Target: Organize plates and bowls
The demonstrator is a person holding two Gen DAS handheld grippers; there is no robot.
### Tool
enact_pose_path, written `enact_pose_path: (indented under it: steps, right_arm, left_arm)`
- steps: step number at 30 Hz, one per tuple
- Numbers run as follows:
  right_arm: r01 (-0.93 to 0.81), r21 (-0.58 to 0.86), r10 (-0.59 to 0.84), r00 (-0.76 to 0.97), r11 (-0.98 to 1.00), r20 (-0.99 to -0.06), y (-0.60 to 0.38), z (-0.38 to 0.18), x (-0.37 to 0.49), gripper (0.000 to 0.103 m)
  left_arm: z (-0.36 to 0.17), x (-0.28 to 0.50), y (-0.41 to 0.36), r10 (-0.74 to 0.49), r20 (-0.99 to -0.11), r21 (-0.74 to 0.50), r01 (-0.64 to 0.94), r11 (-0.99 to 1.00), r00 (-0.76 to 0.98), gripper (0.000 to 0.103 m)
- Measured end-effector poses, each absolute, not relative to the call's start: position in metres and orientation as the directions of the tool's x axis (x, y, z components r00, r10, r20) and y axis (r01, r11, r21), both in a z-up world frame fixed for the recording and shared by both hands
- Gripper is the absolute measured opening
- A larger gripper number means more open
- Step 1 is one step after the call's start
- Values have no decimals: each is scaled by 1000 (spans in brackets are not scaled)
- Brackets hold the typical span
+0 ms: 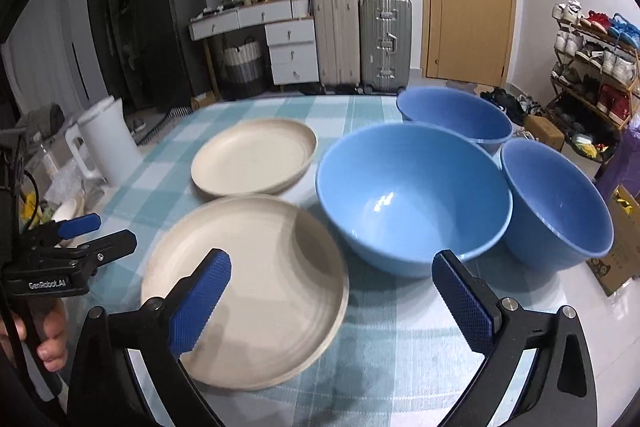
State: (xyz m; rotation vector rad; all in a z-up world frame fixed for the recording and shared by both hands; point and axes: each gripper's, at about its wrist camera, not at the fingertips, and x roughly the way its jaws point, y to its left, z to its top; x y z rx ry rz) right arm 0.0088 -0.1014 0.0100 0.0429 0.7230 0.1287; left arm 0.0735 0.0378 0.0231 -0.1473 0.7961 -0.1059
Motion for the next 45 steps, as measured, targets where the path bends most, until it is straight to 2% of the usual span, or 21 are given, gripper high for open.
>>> enact_pose_path:
  steps: [10, 15, 24, 32, 45]
  right_arm:
    - [-172, 69, 177, 764, 983, -621, -95, 49, 19, 102]
    - [-165, 49, 159, 759, 985, -631, -91, 59, 36, 102]
    - [-197, 92, 209, 736, 976, -644, -91, 69, 80, 102]
    - [-232, 180, 293, 703, 956, -648, -91, 68, 118, 102]
    - [-208, 218, 301, 642, 954, -705, -81, 42, 176, 102]
  left_arm:
    - [45, 94, 51, -100, -692, -160, -16, 987, 715, 102]
    - [50, 110, 56, -87, -689, -163, -37, 986, 719, 102]
    - [48, 145, 69, -68, -701, -166, -70, 984, 710, 102]
    - [35, 176, 75, -53, -722, -153, -84, 985, 690, 102]
    - [7, 216, 82, -63, -768, -174, -114, 978, 638, 102]
